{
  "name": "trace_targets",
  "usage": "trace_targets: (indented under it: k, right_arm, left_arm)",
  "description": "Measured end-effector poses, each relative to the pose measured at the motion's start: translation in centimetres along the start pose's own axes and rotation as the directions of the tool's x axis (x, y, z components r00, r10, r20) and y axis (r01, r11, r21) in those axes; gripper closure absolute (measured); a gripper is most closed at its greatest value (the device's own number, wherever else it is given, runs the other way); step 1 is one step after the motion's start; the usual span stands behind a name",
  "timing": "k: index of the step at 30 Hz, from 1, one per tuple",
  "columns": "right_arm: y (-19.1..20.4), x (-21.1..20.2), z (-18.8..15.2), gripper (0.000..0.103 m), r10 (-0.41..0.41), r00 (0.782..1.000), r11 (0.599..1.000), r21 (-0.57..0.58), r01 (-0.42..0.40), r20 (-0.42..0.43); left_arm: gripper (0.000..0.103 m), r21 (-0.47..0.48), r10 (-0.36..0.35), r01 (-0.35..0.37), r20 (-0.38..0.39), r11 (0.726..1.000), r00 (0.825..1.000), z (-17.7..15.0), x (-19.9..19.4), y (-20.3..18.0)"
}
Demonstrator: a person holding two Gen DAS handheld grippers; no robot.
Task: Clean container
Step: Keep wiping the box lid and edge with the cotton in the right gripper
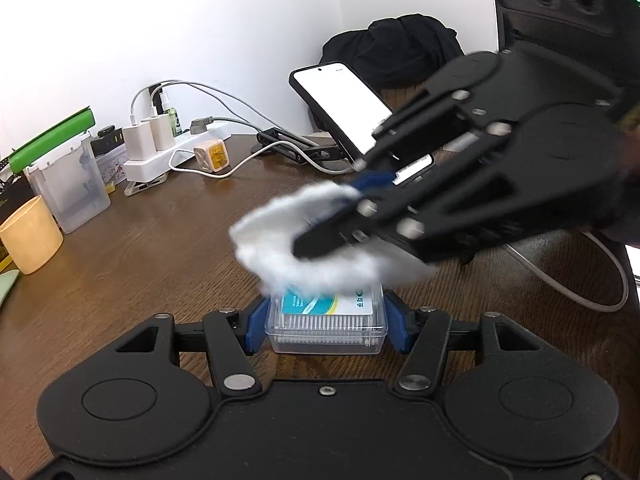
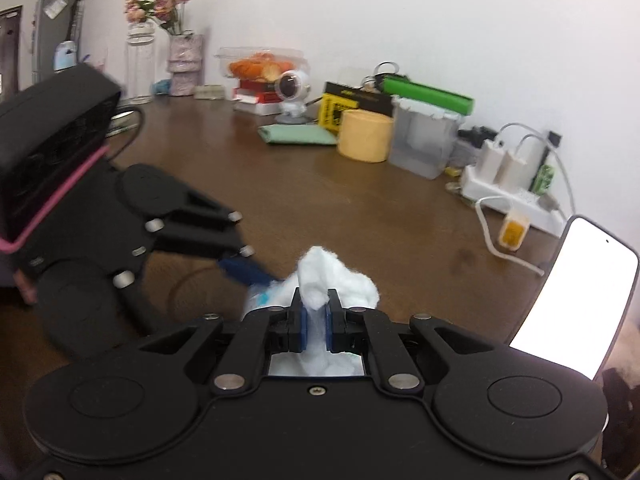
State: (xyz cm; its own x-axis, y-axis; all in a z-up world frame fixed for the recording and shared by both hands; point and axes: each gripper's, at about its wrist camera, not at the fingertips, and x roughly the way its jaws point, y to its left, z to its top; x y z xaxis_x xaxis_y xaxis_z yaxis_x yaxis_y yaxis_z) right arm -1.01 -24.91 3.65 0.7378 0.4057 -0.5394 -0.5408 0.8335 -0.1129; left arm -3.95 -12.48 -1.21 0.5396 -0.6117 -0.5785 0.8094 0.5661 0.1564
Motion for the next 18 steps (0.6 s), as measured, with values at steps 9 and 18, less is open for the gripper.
trace_targets:
  k: [9,18]
  right_arm:
    - [-2.4,-1.1,-1.6,0.095,-0.104,0.993,0.994,0.02,0.105,-0.052]
    - [0.1,-0.7,-0.5,0.095,0.008,1.0,1.0,-0.006,-0.008,-0.011]
  left_arm:
    - [0.046,-0.006,-0.01,0.01,-0.002,1.0,1.0,0.0,0.1,0.1]
    - [0.046,-0.004,-0.008,0.008,-0.005,1.0,1.0,0.1,0.1,0.1]
